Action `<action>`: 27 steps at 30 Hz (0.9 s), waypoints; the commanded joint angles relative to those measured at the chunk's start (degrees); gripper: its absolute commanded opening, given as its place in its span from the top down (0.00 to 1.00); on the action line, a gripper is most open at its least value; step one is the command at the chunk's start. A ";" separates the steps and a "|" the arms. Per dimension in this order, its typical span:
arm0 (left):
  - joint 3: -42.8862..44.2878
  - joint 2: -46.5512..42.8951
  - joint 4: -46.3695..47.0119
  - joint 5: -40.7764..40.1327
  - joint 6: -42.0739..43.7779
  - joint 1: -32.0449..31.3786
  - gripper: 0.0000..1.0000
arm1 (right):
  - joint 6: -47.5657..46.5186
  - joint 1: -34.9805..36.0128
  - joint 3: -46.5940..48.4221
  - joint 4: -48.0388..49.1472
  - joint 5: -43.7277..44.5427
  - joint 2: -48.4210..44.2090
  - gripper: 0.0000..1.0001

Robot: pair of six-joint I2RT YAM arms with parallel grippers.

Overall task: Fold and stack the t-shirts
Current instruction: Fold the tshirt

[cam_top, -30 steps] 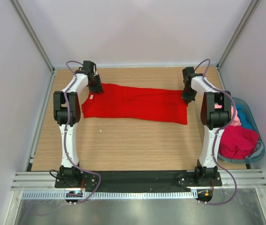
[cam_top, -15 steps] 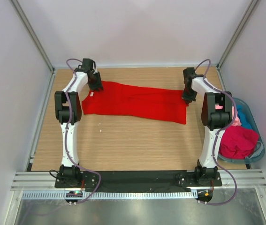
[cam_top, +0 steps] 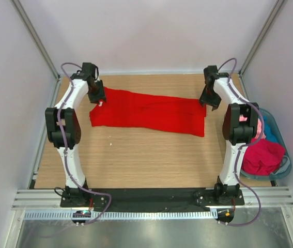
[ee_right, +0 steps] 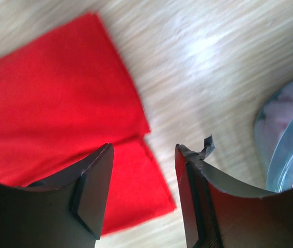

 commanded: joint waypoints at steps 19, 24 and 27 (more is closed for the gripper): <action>-10.35 4.14 -0.33 -12.61 -3.77 3.75 0.61 | 3.43 9.36 -9.28 -2.96 -4.89 -17.12 0.29; 5.02 13.88 -1.91 -17.19 0.62 5.50 0.60 | 3.96 12.00 -14.72 -0.85 -5.33 -19.58 0.28; 19.65 20.99 -2.70 -15.79 5.10 5.50 0.59 | 0.81 14.19 -19.02 3.97 -9.44 -20.81 0.28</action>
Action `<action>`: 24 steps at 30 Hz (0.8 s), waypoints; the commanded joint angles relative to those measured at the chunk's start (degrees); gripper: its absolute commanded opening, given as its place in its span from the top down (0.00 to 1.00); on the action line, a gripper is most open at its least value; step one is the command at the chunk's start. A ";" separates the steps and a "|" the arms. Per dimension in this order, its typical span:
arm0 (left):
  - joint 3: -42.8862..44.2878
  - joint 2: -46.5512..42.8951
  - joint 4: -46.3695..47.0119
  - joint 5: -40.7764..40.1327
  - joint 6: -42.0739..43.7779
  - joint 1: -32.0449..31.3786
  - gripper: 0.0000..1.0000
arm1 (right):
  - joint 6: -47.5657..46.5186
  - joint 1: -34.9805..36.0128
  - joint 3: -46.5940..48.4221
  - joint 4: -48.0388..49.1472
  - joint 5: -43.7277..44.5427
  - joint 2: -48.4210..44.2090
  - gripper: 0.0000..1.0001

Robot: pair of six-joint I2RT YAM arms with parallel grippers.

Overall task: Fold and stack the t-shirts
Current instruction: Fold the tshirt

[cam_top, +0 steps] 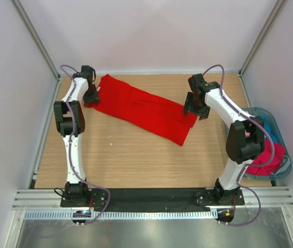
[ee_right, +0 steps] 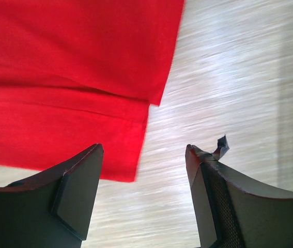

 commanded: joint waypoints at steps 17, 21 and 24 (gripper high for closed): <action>-13.18 -20.28 10.54 -1.26 -3.24 0.12 0.55 | -24.37 7.61 2.14 16.68 -8.74 13.69 0.26; -14.59 -24.15 7.74 -4.16 -3.59 0.12 0.55 | -22.45 7.69 3.02 14.58 -7.08 16.07 0.27; -16.34 -26.52 7.29 -5.13 -4.38 0.21 0.55 | -19.90 8.39 -0.03 12.73 -5.41 15.28 0.27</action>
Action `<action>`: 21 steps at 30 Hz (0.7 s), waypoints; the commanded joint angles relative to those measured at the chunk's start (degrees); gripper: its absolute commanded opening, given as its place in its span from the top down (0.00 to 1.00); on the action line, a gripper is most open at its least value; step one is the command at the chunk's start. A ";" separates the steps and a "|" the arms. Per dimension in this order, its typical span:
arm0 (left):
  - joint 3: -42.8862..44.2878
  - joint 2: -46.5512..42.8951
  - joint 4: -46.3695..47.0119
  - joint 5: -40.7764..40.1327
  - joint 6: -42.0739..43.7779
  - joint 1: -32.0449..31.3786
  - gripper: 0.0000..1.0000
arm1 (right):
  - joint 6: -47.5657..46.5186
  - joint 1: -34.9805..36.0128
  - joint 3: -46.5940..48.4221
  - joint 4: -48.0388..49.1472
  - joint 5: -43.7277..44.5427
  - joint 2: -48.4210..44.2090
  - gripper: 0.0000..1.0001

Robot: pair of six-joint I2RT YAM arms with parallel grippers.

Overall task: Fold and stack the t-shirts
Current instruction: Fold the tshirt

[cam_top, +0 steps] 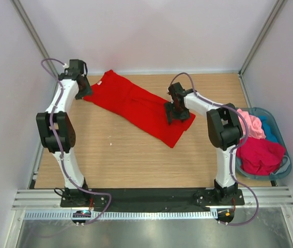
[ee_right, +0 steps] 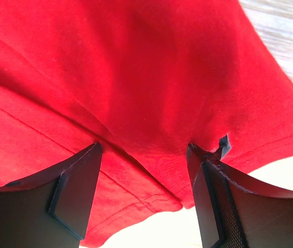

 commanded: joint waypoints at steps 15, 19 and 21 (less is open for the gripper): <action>-8.70 -2.56 6.41 15.72 -6.08 0.10 0.55 | 31.74 15.43 -28.31 -4.70 2.59 -17.81 0.28; -5.71 2.89 9.04 22.92 -5.37 -0.07 0.56 | 40.98 22.12 -28.24 -6.55 4.79 -21.67 0.27; -2.82 7.02 9.22 23.64 -4.84 -0.07 0.56 | 42.05 23.88 -25.44 -9.00 6.37 -21.95 0.27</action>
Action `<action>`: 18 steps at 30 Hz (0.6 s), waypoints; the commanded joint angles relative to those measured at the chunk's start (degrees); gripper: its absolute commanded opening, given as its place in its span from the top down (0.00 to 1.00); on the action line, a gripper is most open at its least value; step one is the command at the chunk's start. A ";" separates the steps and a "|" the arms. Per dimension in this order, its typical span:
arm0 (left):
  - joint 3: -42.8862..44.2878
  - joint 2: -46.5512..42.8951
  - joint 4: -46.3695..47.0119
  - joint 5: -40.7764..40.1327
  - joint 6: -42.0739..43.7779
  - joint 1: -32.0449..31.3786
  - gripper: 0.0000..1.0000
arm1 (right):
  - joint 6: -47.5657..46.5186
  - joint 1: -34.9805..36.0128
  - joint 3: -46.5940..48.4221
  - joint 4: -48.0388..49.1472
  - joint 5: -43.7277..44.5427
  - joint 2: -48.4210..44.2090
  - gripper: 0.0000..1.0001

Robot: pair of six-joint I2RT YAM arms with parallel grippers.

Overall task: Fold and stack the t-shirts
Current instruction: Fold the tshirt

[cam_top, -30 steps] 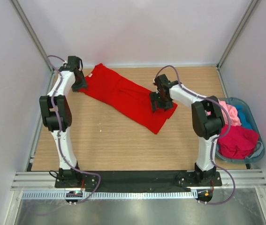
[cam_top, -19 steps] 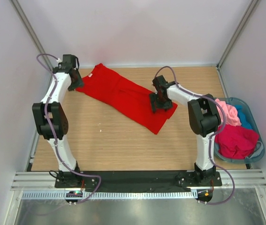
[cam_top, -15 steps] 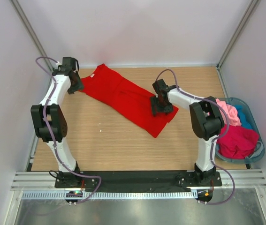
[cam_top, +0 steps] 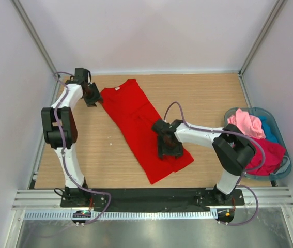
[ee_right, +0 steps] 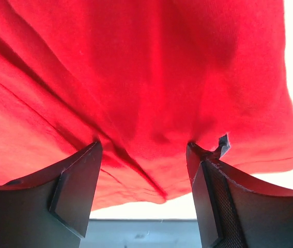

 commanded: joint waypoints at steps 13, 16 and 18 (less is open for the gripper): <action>25.36 24.81 2.09 5.63 -3.06 -1.90 0.60 | 3.54 1.85 16.88 -13.87 8.92 -1.95 0.27; 31.77 29.47 2.26 4.31 -4.38 -1.72 0.61 | 2.57 1.77 18.02 -14.92 10.76 -2.21 0.27; 37.47 33.07 3.66 4.83 -5.78 -1.63 0.61 | 1.69 1.77 18.11 -15.10 11.73 -3.00 0.27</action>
